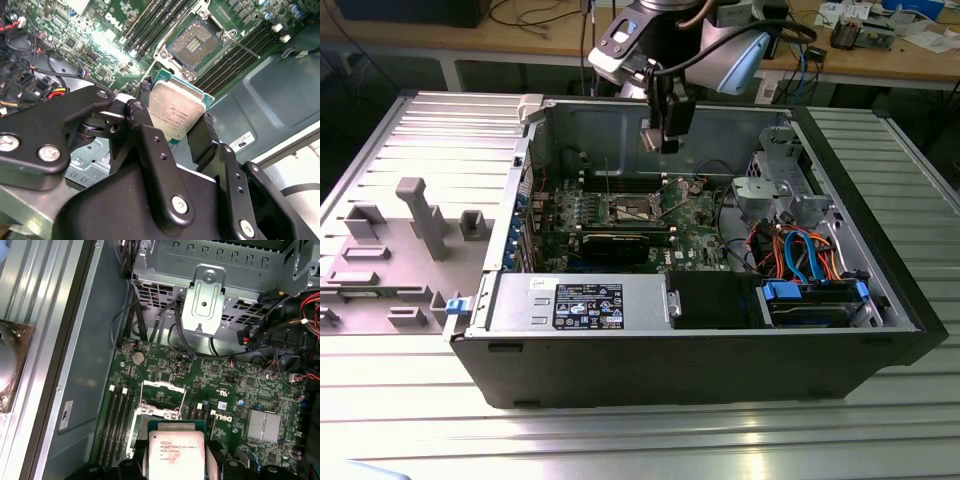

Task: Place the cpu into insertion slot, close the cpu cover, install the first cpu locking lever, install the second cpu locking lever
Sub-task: 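Place the cpu into insertion slot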

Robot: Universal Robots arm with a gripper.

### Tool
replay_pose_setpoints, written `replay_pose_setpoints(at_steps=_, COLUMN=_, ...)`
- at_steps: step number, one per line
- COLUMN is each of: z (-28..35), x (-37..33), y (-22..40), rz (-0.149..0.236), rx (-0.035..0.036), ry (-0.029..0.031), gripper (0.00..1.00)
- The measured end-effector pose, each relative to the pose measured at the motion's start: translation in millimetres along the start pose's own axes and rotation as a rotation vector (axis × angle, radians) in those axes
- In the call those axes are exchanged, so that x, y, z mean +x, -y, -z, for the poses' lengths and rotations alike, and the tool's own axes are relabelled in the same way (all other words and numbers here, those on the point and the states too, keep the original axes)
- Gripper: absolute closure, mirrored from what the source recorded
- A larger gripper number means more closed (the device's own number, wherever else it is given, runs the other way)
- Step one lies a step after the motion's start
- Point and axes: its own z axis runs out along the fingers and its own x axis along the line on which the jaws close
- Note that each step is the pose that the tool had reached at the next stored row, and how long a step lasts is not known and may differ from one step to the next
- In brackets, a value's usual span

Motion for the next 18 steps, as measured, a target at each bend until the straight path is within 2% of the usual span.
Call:
replay_pose_setpoints(at_steps=2, z=-2.7, x=0.0, y=0.3, rz=-0.029, rx=-0.0004, ry=0.0021, gripper=0.45)
replay_pose_setpoints(at_steps=4, z=-5.6, x=0.1, y=0.6, rz=-0.041, rx=0.0004, ry=0.0032, gripper=0.45)
replay_pose_setpoints(at_steps=8, z=-17.1, x=0.2, y=2.9, rz=-0.069, rx=0.0032, ry=0.0047, gripper=0.45)
replay_pose_setpoints(at_steps=9, z=-18.4, x=0.2, y=3.0, rz=-0.072, rx=0.0041, ry=0.0052, gripper=0.45)
replay_pose_setpoints(at_steps=18, z=-18.9, x=0.2, y=3.1, rz=-0.072, rx=0.0040, ry=0.0051, gripper=0.45)
